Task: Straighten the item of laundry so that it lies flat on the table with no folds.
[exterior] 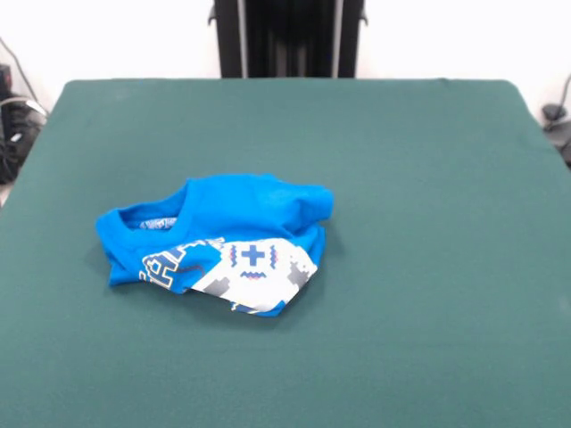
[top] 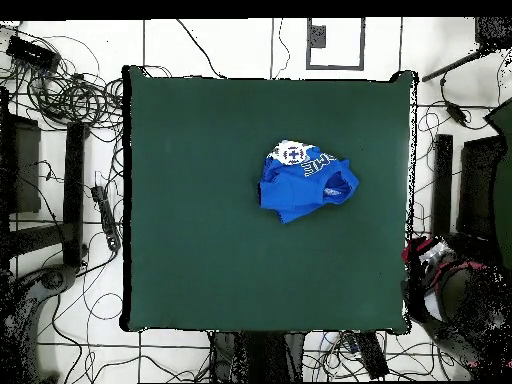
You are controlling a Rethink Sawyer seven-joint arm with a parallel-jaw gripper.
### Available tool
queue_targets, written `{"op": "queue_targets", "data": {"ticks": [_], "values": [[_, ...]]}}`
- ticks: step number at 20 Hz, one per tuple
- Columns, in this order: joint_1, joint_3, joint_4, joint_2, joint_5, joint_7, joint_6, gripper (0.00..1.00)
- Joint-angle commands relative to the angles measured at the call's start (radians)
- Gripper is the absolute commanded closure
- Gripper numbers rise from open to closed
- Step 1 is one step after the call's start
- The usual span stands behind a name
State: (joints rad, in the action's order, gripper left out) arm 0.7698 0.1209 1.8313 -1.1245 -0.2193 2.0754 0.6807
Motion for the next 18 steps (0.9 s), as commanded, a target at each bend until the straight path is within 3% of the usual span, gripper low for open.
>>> {"op": "queue_targets", "data": {"ticks": [1,8,18], "values": [[0.189,0.262,0.075,-0.031,0.029,-0.628,0.199,0.0],[0.209,0.295,0.124,-0.009,-0.06,-0.519,0.156,0.0],[0.173,0.259,0.145,0.107,-0.147,-0.394,0.028,0.0]]}}
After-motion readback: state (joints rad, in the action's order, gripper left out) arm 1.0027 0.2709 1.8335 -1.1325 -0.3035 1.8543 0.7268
